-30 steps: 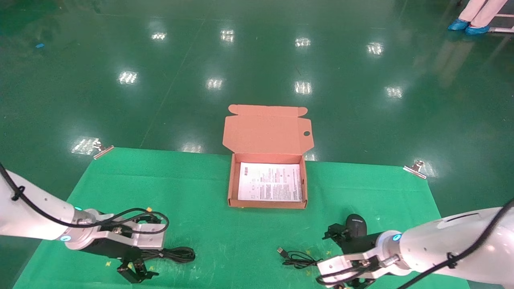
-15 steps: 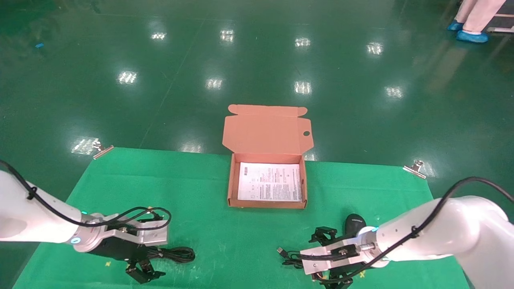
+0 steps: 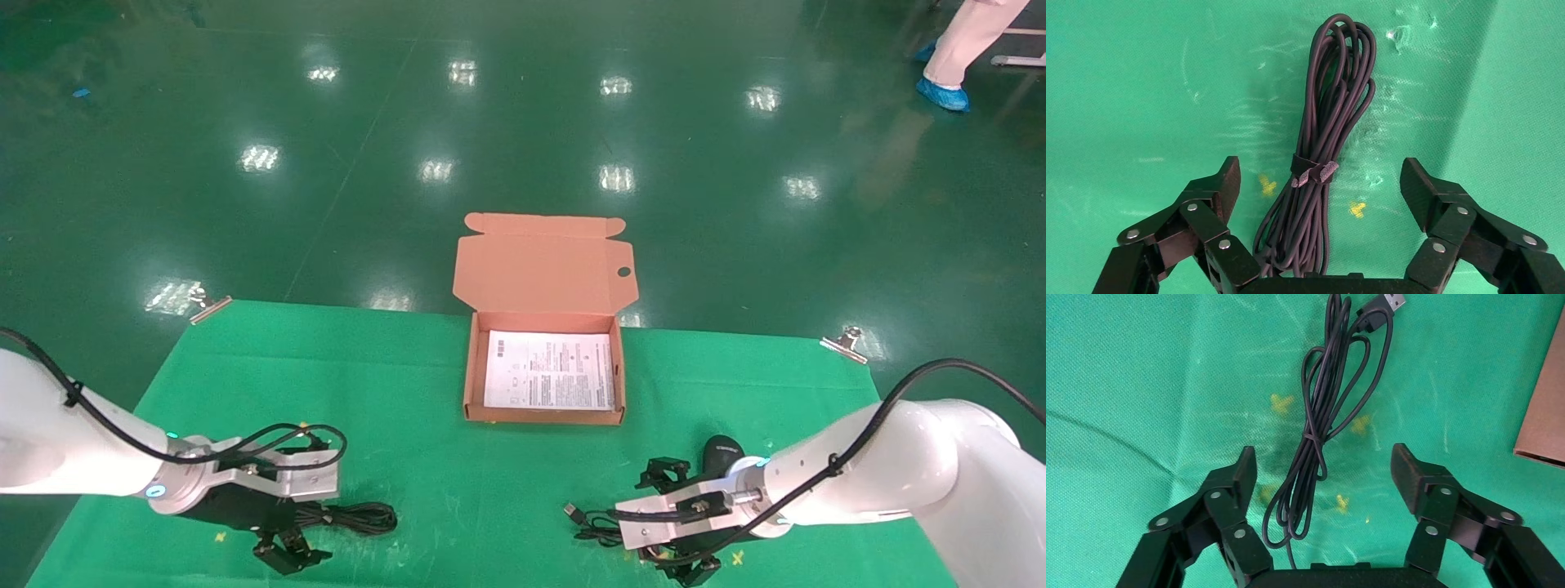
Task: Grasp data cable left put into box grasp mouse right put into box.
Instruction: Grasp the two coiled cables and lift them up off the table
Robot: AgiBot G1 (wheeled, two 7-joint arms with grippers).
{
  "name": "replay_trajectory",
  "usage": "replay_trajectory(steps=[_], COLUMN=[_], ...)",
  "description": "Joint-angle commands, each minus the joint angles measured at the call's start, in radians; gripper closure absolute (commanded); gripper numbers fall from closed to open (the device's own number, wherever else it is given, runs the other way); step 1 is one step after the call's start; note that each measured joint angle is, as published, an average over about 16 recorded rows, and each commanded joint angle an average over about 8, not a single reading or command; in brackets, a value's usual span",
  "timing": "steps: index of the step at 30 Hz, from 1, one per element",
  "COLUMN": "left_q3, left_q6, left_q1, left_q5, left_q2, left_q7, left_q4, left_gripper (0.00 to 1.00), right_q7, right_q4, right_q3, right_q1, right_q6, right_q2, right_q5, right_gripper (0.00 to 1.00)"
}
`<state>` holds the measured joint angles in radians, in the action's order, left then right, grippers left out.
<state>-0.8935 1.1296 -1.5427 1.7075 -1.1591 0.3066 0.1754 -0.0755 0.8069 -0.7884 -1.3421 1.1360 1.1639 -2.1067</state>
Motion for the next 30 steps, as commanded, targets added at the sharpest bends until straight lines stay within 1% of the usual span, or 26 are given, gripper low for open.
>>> replay_trajectory(steps=[1,30], left_q3=[0.000,0.000], left_q6=[0.003,0.009], left_q1=[0.001,0.002], left_q5=[0.000,0.000], left_q2=[0.001,0.004], left_q7=[-0.001,-0.003], left_q4=[0.006,0.018], left_gripper=[1.00,1.00], right_q7=[0.002,0.006], right_q4=[0.004,0.013], right_q3=[0.000,0.001], right_q1=[0.001,0.003], right_q6=[0.003,0.010], right_q2=[-0.001,-0.003], right_q5=[0.001,0.004], right_gripper=[1.00,1.00])
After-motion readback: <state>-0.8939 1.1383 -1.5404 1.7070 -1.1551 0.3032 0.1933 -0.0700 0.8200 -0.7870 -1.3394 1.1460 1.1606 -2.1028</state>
